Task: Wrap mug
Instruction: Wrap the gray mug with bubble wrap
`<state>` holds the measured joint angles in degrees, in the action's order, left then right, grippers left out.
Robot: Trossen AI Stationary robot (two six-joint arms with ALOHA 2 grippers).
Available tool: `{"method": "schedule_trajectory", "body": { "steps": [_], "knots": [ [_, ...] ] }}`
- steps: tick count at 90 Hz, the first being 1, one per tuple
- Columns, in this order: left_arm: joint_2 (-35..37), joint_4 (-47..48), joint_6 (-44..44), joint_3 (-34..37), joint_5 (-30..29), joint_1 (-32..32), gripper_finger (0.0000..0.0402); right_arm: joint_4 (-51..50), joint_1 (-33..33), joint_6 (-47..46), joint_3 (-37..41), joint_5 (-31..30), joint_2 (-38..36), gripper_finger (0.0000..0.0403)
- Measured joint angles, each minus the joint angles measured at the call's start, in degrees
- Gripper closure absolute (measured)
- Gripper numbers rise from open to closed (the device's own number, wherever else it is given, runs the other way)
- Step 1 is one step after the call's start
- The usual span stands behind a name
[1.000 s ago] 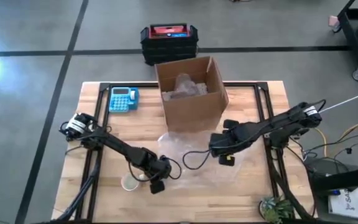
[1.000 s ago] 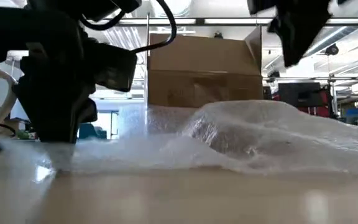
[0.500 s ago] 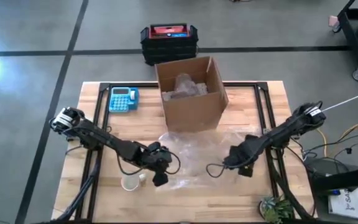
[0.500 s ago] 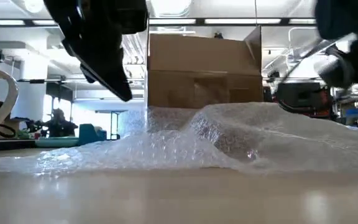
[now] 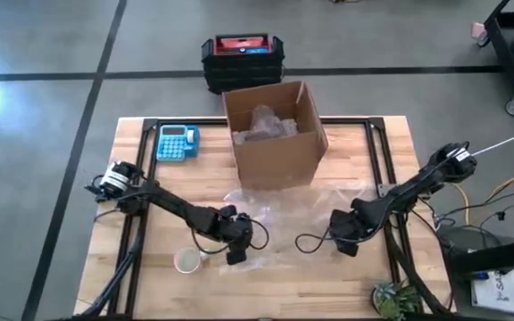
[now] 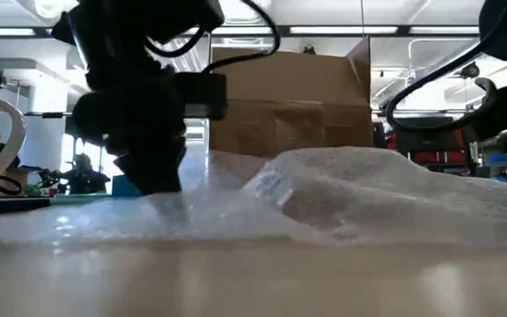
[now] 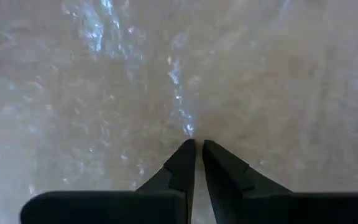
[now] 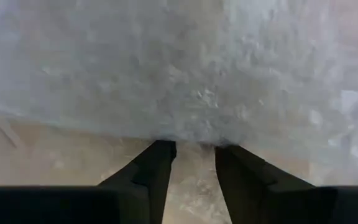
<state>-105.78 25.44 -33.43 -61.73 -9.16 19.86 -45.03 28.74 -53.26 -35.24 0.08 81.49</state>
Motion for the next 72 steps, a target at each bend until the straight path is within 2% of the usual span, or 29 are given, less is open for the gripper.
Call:
{"method": "schedule_trajectory", "body": {
  "steps": [13,29,45,55,64,72],
  "knots": [
    [0.87,5.62,-3.4,0.06,4.48,-0.02,0.0381,-0.25,1.15,-0.31,0.24,1.74,-0.88,0.0315],
    [2.08,10.51,-5.11,0.15,10.33,0.03,0.0381,-1.59,2.71,-1.7,0.54,12.29,-2.7,0.033],
    [3.61,16.9,-5.7,0.44,11.09,0.11,0.0381,-2.69,4.04,-2.36,0.57,22.1,-5.43,0.0345],
    [4.74,19.88,-6.19,0.48,10.68,0.09,0.0381,-4.02,4.16,-2.83,0.51,25.51,-7.72,0.0354],
    [5.85,20.82,-6.54,0.48,10.19,-0.01,0.0381,-6.46,4.16,-6.93,0.26,28.46,-10.1,0.0361],
    [6.65,20.31,-6.8,0.48,10.14,-0.02,0.0381,-6.42,4.14,-9.82,0.23,28.82,-12.43,0.0365]
  ]
}}
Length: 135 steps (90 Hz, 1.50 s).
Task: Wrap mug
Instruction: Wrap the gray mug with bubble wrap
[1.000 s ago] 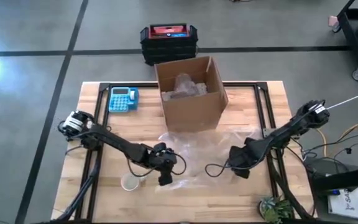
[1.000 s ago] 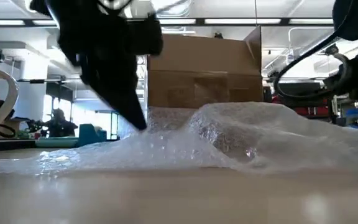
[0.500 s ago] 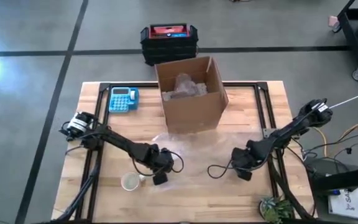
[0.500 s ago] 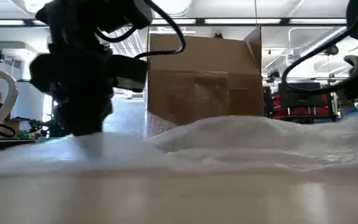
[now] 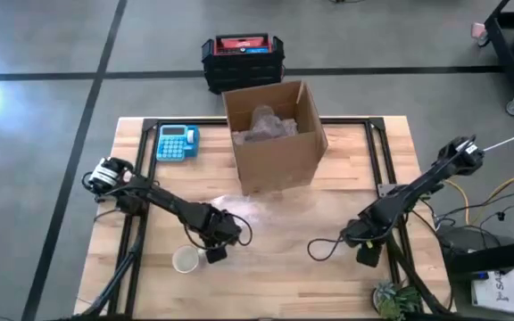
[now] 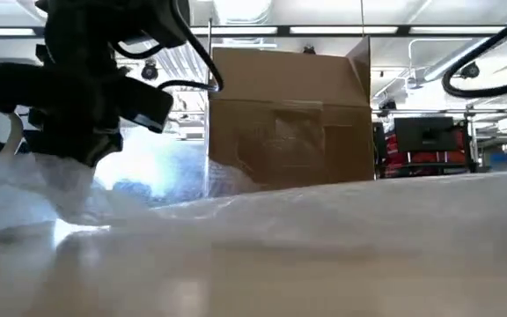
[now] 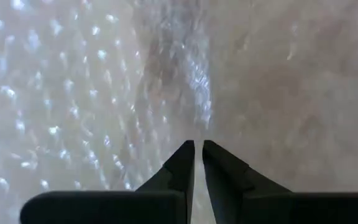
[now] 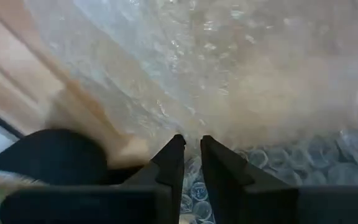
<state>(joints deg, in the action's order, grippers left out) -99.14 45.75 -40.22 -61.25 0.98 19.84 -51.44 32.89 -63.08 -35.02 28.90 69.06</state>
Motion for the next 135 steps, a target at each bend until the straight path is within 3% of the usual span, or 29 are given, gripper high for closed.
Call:
{"method": "schedule_trajectory", "body": {
  "steps": [14,29,38,59,75,83,104,112,123,135],
  "knots": [
    [1.23,-3.0,0.87,-0.04,-0.64,-0.02,0.0381,0.94,-0.01,-0.48,-0.05,-1.67,-2.64,0.0369],
    [1.41,-10.02,4.63,-0.11,-1.91,-0.24,0.0381,0.59,0.13,5.93,-0.05,-14.17,-3.28,0.0362],
    [1.43,-16.38,7.1,-0.13,-2.34,-0.24,0.0381,0.88,0.1,8.69,-0.05,-16.04,-3.22,0.035],
    [1.0,-23.74,11.92,-0.03,-2.52,-0.73,0.0381,1.56,0.1,8.62,-0.08,-15.52,-3.39,0.0305],
    [0.58,-23.0,12.22,0.07,-4.25,-1.87,0.0381,6.42,0.12,3.43,-0.12,-5.5,-3.39,0.0271],
    [0.58,-23.09,12.41,0.12,-5.81,-2.09,0.0381,10.35,0.39,2.61,-0.14,-4.83,-3.29,0.0262],
    [0.58,-23.14,14.24,1.43,-8.09,-2.48,0.0381,23.41,1.35,11.14,-0.16,-15.48,2.19,0.0277],
    [0.58,-23.21,13.78,2.18,-8.13,-2.49,0.0381,23.92,1.37,13.78,-0.16,-16.11,6.26,0.0289],
    [0.58,-22.79,11.7,3.83,-8.06,-2.49,0.0381,23.57,1.43,14.79,-0.15,-13.42,12.3,0.0305],
    [0.58,-19.69,9.12,5.17,-8.0,-2.49,0.0381,24.12,1.6,14.42,-0.36,-5.06,15.74,0.0322]
  ]
}}
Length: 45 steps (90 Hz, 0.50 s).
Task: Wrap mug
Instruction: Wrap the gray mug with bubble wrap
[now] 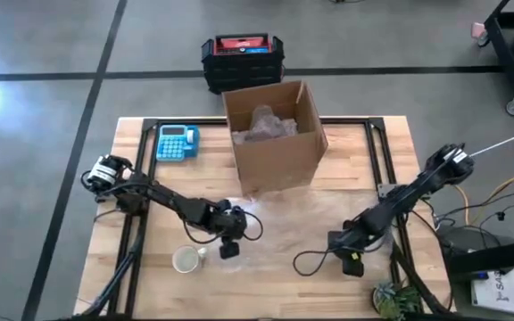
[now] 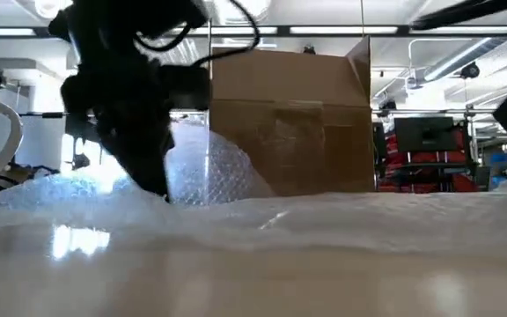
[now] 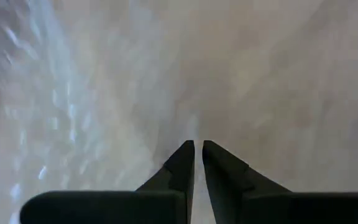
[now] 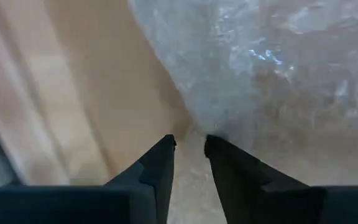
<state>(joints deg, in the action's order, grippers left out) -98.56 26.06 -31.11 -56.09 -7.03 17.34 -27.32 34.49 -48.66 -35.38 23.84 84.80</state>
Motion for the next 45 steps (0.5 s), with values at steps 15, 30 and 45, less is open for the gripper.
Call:
{"method": "schedule_trajectory", "body": {
  "steps": [15,30,45],
  "knots": [
    [0.0,3.75,-2.01,0.94,0.0,0.0,0.0381,-1.36,0.12,-1.01,-0.28,6.25,-1.63,0.0343],
    [0.07,5.94,-3.77,1.08,-0.02,0.0,0.0381,-0.81,0.16,-0.97,-2.54,6.35,-6.45,0.0361],
    [1.43,7.64,-4.42,1.08,0.93,0.0,0.0381,-0.62,0.16,0.87,-4.24,-0.76,-10.69,0.0372]
  ]
}}
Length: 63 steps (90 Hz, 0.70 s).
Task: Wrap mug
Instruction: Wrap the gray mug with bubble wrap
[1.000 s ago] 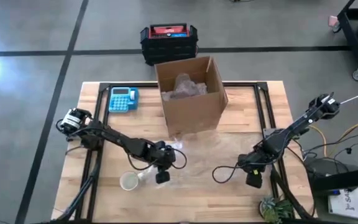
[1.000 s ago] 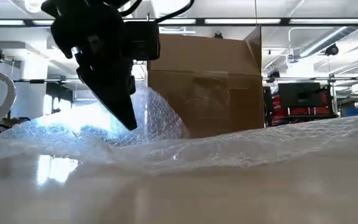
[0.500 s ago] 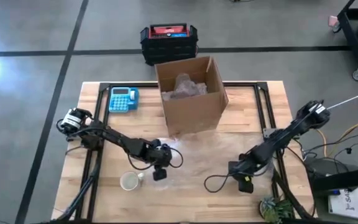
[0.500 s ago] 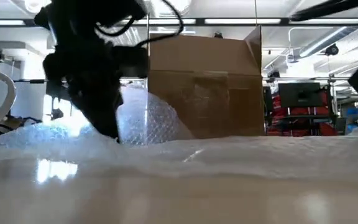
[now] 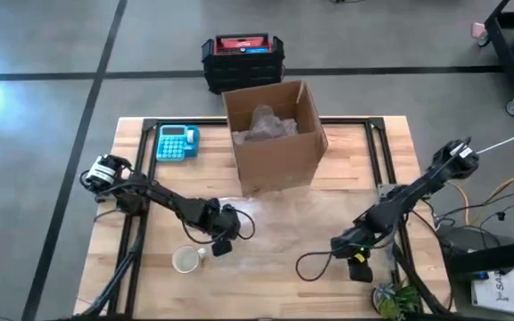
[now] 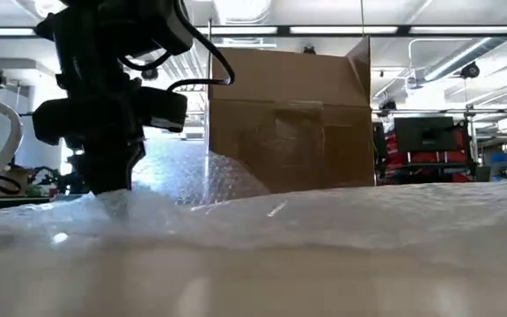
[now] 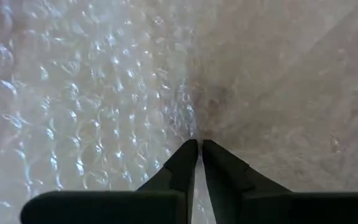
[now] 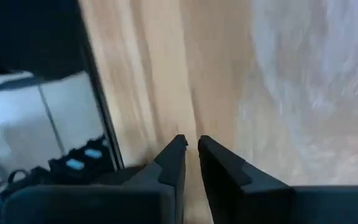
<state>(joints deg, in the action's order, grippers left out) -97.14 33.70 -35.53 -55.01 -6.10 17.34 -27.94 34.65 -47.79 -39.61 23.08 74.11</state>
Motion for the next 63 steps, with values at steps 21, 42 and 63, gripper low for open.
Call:
{"method": "schedule_trajectory", "body": {
  "steps": [21,42,63],
  "knots": [
    [7.67,-1.46,3.6,-2.92,0.06,0.26,0.0381,-0.06,-0.02,4.92,-0.37,-22.02,-1.95,0.0372],
    [15.18,0.12,9.68,-3.03,0.92,-0.25,0.0326,-0.01,-0.17,7.81,-0.37,-36.67,0.59,0.0349],
    [22.16,9.71,8.31,-3.04,13.38,0.73,0.0207,0.34,-0.17,7.85,-0.37,-43.24,4.18,0.032]
  ]
}}
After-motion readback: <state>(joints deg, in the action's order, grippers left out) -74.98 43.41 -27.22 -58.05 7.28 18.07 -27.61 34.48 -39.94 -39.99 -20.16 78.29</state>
